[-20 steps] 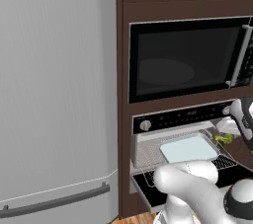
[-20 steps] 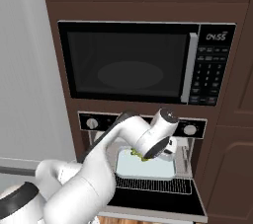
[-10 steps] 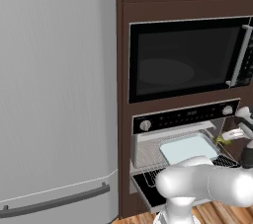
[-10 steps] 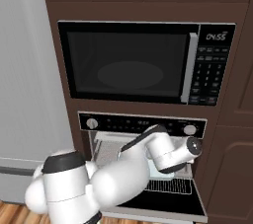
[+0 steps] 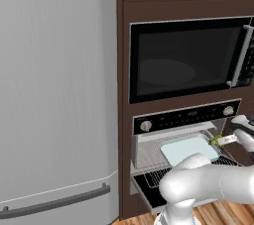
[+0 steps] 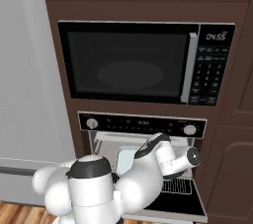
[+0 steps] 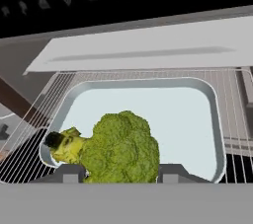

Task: Place the broccoli on the bottom rack of the oven.

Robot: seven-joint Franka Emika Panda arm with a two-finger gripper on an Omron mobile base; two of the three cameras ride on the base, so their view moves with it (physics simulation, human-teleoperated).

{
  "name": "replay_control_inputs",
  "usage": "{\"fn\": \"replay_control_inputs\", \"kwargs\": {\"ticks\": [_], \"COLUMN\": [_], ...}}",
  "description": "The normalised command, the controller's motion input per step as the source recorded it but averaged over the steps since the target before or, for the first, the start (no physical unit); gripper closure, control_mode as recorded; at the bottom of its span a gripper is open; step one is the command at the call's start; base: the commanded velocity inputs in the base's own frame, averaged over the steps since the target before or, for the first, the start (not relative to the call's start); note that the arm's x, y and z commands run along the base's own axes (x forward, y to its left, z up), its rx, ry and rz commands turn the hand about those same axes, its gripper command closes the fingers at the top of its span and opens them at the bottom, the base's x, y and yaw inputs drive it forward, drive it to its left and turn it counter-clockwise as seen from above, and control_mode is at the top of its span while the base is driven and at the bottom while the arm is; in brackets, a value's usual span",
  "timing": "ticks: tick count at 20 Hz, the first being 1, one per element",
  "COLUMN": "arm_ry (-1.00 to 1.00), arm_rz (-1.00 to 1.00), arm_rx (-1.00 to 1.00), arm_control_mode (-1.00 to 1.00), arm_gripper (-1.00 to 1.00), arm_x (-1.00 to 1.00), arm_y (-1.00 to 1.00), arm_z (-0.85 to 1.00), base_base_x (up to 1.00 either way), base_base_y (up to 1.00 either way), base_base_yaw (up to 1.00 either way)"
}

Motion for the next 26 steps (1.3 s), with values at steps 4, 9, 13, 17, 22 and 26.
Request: {"fn": "replay_control_inputs", "kwargs": {"ticks": [4, 9, 13, 17, 22, 26], "arm_ry": [0.0, 0.04, 0.01, 0.05, 0.11, 0.14], "arm_rz": [-0.08, -0.05, -0.03, -0.02, -0.01, 0.0], "arm_rx": [-0.02, -0.03, -0.03, -0.04, -0.03, 0.0], "arm_control_mode": [-1.0, -1.0, -1.0, -1.0, -1.0, -1.0], "arm_gripper": [1.0, 1.0, 1.0, 1.0, 1.0, 1.0], "arm_x": [0.56, 0.33, 0.29, 0.18, 0.1, 0.2], "arm_y": [0.26, 0.13, 0.03, 0.0, 0.0, 0.0], "arm_z": [-0.48, -0.66, -0.46, -0.51, -0.33, -0.2], "base_base_x": [0.0, 0.0, 0.0, 0.0, 0.0, 0.0], "base_base_y": [0.0, 0.0, 0.0, 0.0, 0.0, 0.0], "base_base_yaw": [0.0, 0.0, 0.0, 0.0, 0.0, 0.0]}}
